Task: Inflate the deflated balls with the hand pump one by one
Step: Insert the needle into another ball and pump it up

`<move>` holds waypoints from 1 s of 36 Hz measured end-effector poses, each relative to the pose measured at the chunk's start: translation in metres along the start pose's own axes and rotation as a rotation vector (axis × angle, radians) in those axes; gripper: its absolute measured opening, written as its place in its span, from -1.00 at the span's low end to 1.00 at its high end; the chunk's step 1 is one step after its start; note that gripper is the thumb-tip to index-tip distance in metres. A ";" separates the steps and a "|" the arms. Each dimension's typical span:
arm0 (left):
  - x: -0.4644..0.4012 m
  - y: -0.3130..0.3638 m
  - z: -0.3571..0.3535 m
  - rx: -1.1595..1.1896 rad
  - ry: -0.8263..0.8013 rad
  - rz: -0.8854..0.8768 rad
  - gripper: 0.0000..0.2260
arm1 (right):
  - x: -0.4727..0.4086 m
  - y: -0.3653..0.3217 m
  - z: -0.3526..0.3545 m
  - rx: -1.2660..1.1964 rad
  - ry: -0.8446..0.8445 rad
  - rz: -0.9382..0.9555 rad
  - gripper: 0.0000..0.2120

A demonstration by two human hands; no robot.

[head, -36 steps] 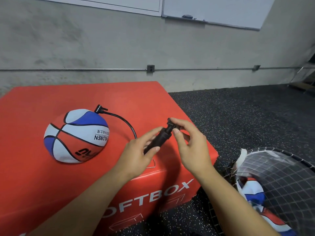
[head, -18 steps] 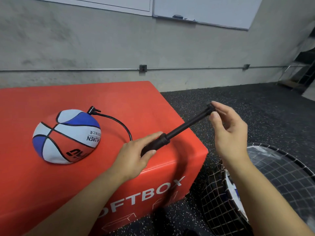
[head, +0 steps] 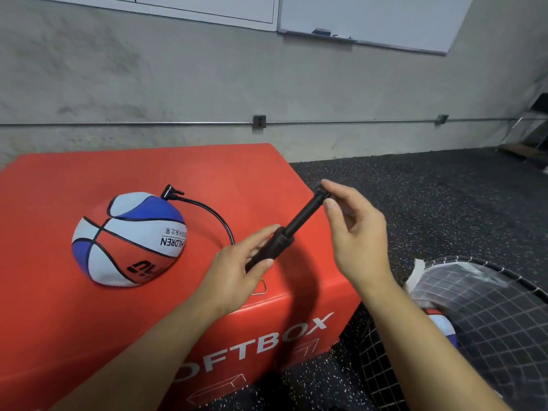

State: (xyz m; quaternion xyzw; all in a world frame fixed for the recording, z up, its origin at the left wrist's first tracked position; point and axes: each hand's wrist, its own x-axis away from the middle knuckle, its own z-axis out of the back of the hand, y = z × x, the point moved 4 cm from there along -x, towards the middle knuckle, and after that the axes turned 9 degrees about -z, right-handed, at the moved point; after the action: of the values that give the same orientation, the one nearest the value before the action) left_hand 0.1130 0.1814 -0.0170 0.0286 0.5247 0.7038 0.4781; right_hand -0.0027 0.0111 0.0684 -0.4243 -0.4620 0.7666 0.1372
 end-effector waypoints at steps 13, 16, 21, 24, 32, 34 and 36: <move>-0.002 -0.006 0.007 0.054 0.049 0.026 -0.41 | 0.023 0.020 -0.046 0.029 -0.161 0.000 -0.72; -0.002 -0.005 0.006 0.047 0.033 0.017 -0.40 | 0.023 0.023 -0.042 0.025 -0.174 -0.021 -0.71; -0.003 -0.002 0.001 0.007 -0.013 -0.004 -0.42 | 0.024 0.023 -0.025 0.026 -0.170 -0.060 -0.70; -0.003 0.000 -0.002 -0.024 -0.033 -0.012 -0.40 | 0.019 0.020 -0.010 -0.005 -0.105 -0.055 -0.73; -0.003 0.000 -0.010 -0.169 -0.103 -0.034 -0.39 | 0.009 0.019 0.034 -0.026 0.025 -0.091 -0.71; -0.003 0.001 -0.012 -0.194 -0.114 -0.037 -0.39 | 0.006 0.017 0.046 -0.011 0.073 -0.084 -0.71; -0.004 0.002 -0.014 -0.212 -0.118 -0.045 -0.39 | 0.002 0.015 0.059 -0.017 0.125 -0.086 -0.71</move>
State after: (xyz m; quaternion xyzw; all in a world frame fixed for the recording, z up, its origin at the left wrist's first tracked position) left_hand 0.1061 0.1692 -0.0197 0.0075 0.4187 0.7416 0.5241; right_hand -0.0466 -0.0310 0.0672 -0.4525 -0.4769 0.7279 0.1948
